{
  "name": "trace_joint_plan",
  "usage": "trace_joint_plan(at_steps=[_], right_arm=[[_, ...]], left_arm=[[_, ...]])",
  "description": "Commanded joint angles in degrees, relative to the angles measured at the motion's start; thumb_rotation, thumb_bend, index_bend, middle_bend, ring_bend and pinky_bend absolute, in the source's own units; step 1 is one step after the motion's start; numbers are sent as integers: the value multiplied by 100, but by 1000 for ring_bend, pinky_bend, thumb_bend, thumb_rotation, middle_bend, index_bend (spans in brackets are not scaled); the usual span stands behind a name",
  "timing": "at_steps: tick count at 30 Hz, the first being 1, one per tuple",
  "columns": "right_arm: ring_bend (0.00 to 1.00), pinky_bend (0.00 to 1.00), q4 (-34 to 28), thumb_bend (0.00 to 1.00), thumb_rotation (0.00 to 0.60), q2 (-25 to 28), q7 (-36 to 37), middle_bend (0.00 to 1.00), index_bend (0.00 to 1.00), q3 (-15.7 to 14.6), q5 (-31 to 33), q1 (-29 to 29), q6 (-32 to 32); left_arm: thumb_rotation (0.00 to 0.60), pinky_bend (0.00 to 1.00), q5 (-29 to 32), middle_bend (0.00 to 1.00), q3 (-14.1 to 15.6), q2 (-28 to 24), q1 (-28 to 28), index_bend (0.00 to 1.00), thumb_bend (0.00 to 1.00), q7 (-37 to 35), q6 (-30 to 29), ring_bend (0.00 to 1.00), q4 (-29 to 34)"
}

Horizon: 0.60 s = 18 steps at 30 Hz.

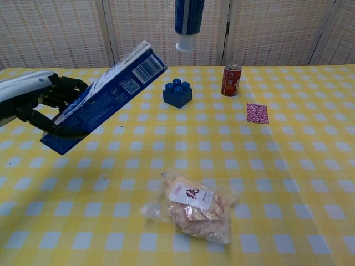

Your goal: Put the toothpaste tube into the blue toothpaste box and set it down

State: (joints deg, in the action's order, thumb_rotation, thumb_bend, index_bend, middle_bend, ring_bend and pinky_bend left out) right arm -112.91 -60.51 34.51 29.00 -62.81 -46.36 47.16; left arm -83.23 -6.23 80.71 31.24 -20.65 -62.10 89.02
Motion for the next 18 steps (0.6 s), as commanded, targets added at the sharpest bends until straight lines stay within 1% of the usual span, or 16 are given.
trace_joint_plan(at_steps=[1,5,9,15,18], right_arm=[[678,995,-68,767,600,-59,-40,683,892,73,132,-102,-16],[677,995,-98,767,600,-174,-133,683,892,98,276,-240,-36],[677,994,-60,767,600,-388,-218,683,892,115,409,-388,2],[677,995,-2,767,600,-624,-217,682,892,193,492,-508,98],[677,995,14,767,600,-715,-77,683,892,261,465,-481,191]], left_arm=[[600,596,17,726,-25,33,35,442,223,-135,34,561,-19],[600,596,63,727,-88,70,45,442,223,-472,26,561,-16],[600,596,-55,727,-101,61,53,442,222,-912,-34,561,30],[600,596,-168,727,-99,44,59,443,219,-1144,-136,561,65],[600,595,-231,727,-92,3,28,443,218,-1301,-238,561,126]])
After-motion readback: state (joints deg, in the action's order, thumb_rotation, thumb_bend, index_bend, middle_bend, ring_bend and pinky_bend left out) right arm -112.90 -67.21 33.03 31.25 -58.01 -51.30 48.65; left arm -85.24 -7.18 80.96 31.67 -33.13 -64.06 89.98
